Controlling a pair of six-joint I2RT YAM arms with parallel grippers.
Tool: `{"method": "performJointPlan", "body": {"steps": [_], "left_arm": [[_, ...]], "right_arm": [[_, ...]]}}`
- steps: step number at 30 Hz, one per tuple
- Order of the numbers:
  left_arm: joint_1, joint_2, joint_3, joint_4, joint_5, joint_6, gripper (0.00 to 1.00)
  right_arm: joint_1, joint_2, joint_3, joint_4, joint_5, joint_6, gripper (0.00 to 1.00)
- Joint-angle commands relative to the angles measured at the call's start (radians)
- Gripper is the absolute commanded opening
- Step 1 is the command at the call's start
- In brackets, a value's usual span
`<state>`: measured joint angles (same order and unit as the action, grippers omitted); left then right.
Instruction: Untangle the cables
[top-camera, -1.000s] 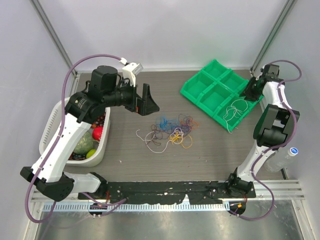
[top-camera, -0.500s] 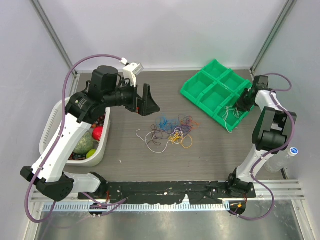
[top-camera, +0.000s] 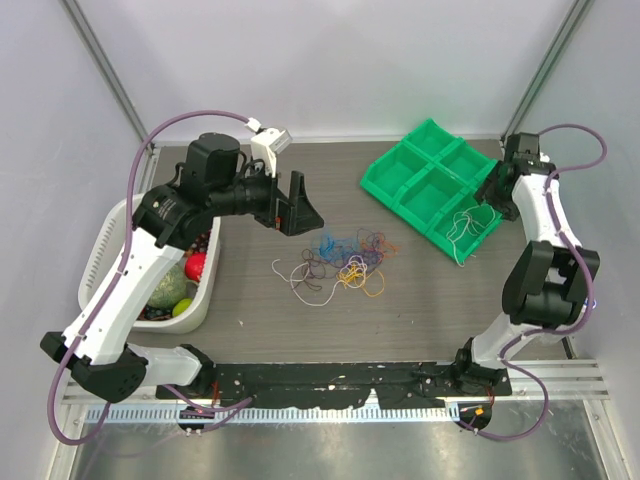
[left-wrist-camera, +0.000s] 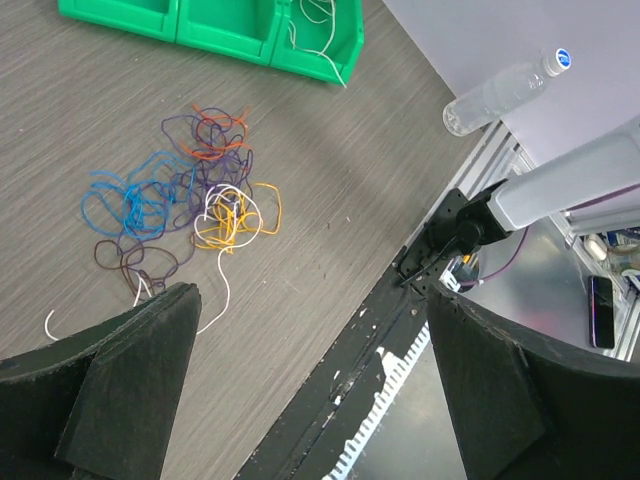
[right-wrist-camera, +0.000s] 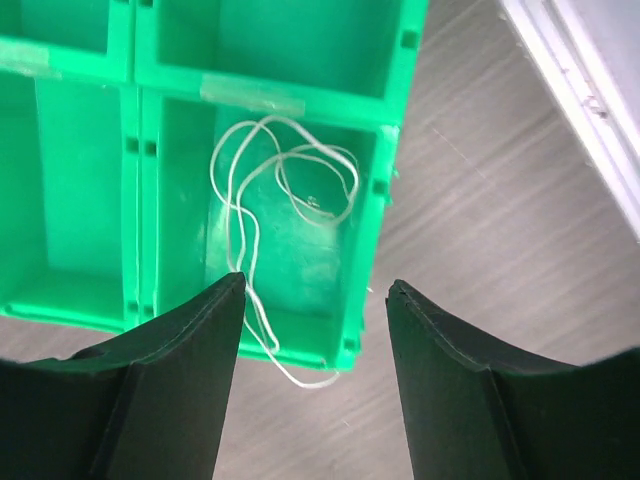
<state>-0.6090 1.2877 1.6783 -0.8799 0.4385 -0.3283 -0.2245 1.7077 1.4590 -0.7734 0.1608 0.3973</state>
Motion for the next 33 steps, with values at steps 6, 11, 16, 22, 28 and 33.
{"method": "performJointPlan", "body": {"steps": [6, 11, 16, 22, 28, 33], "left_arm": [[-0.014, 0.012, 0.011, 0.053, 0.043, -0.015, 1.0], [-0.02, 0.013, 0.012, 0.045, 0.042, -0.014, 1.0], [-0.021, 0.01, 0.0, 0.041, 0.037, -0.012, 1.0], [-0.021, 0.012, 0.001, 0.042, 0.04, -0.012, 1.0], [-0.02, 0.009, -0.002, 0.042, 0.042, -0.014, 1.0], [-0.02, 0.01, 0.0, 0.038, 0.037, -0.014, 1.0]], "right_arm": [[0.146, -0.184, -0.193, -0.01, 0.013, -0.146, 0.61], [0.163, -0.18, -0.247, -0.009, -0.04, -0.178, 0.4], [0.189, -0.169, -0.288, -0.006, -0.055, -0.224, 0.34], [0.215, -0.149, -0.347, 0.042, -0.037, -0.238, 0.39], [0.224, -0.106, -0.356, 0.089, 0.029, -0.247, 0.36], [0.272, -0.08, -0.341, 0.114, 0.111, -0.247, 0.15]]}}
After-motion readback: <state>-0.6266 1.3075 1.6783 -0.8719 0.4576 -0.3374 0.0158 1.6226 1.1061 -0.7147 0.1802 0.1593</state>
